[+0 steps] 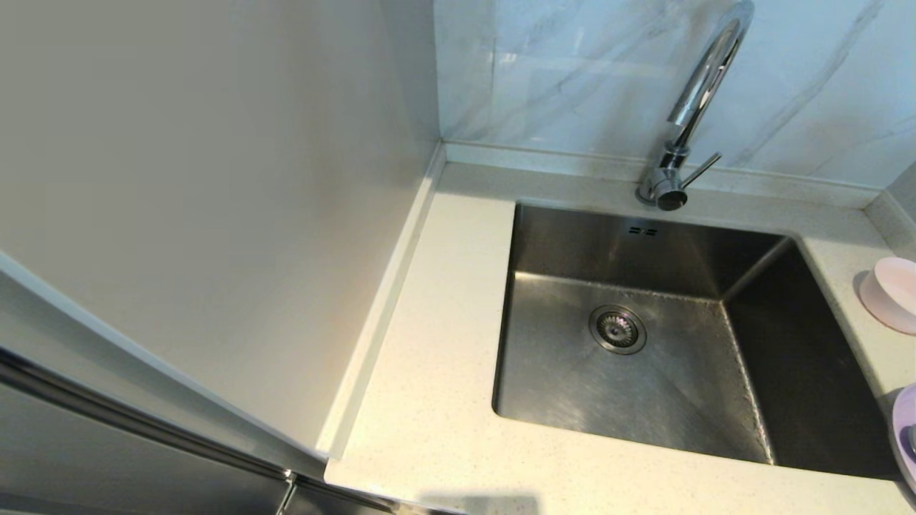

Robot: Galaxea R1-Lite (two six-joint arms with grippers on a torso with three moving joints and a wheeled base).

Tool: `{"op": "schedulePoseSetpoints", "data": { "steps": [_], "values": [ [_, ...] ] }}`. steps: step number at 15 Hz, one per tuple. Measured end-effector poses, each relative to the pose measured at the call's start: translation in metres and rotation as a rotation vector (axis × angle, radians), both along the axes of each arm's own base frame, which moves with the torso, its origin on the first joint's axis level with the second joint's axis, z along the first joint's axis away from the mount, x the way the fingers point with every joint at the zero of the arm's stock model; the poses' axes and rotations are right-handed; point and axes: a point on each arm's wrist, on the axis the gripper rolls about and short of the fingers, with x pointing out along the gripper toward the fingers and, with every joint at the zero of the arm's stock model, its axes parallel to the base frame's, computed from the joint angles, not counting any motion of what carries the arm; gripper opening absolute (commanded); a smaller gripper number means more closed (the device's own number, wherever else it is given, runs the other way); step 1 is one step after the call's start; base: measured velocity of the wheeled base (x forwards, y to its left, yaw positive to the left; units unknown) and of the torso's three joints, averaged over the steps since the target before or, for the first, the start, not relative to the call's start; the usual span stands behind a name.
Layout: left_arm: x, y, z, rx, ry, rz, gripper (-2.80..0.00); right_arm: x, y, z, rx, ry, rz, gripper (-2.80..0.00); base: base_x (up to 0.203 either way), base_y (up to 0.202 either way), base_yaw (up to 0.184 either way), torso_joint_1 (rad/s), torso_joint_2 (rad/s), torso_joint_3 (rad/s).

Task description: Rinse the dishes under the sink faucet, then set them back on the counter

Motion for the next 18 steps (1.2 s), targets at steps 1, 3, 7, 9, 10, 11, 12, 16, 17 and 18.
{"op": "schedulePoseSetpoints", "data": {
  "steps": [1, 3, 7, 9, 10, 11, 12, 16, 17, 18],
  "values": [
    [0.0, 0.0, 0.0, 0.0, 0.0, 0.0, -2.8, 0.0, 0.0, 0.0, 0.0, 0.0, 0.0, -2.8, 0.0, 0.0, 0.0, 0.0, 0.0, 0.0],
    [0.0, 0.0, 0.0, 0.0, 0.0, 0.0, -2.8, 0.0, 0.0, 0.0, 0.0, 0.0, 0.0, -2.8, 0.0, 0.0, 0.0, 0.0, 0.0, 0.0],
    [0.0, 0.0, 0.0, 0.0, 0.0, 0.0, -2.8, 0.0, 0.0, 0.0001, 0.0, -0.001, 0.001, -2.8, 0.0, 0.0, 0.0, 0.0, 0.0, 0.0],
    [0.0, 0.0, 0.0, 0.0, 0.0, 0.0, -2.8, 0.0, 0.0, 0.0, 0.0, 0.0, 0.0, -2.8, 0.0, 0.0, 0.0, 0.0, 0.0, 0.0],
    [0.0, 0.0, 0.0, 0.0, 0.0, 0.0, -2.8, 0.0, 0.0, 0.0001, 0.0, -0.001, 0.0, -2.8, 0.0, 0.0, 0.0, 0.0, 0.0, 0.0],
    [0.0, 0.0, 0.0, 0.0, 0.0, -0.001, -2.8, 0.0, 0.0, 0.0001, -0.001, -0.001, 0.0, -2.8, 0.0, 0.0, 0.0, 0.0, 0.0, 0.0],
    [0.0, 0.0, 0.0, 0.0, 0.0, -0.001, -2.8, 0.0, 0.0, 0.0001, -0.003, -0.001, 0.001, -2.8, 0.0, 0.0, 0.0, 0.0, 0.0, 0.0],
    [0.0, 0.0, 0.0, 0.0, 0.0, 0.0, -2.8, 0.0, 0.0, 0.0002, 0.0, -0.002, 0.0, -2.8, 0.0, 0.0, 0.0, 0.0, 0.0, 0.0],
    [0.0, 0.0, 0.0, 0.0, 0.0, 0.0, -2.8, 0.0, 0.0, 0.0002, 0.001, -0.002, 0.0, -2.8, 0.0, 0.0, 0.0, 0.0, 0.0, 0.0],
    [0.0, 0.0, 0.0, 0.0, 0.0, 0.0, -2.8, 0.0, 0.0, 0.0002, 0.001, -0.002, -0.001, -2.8, 0.0, 0.0, 0.0, 0.0, 0.0, 0.0]
  ]
}}
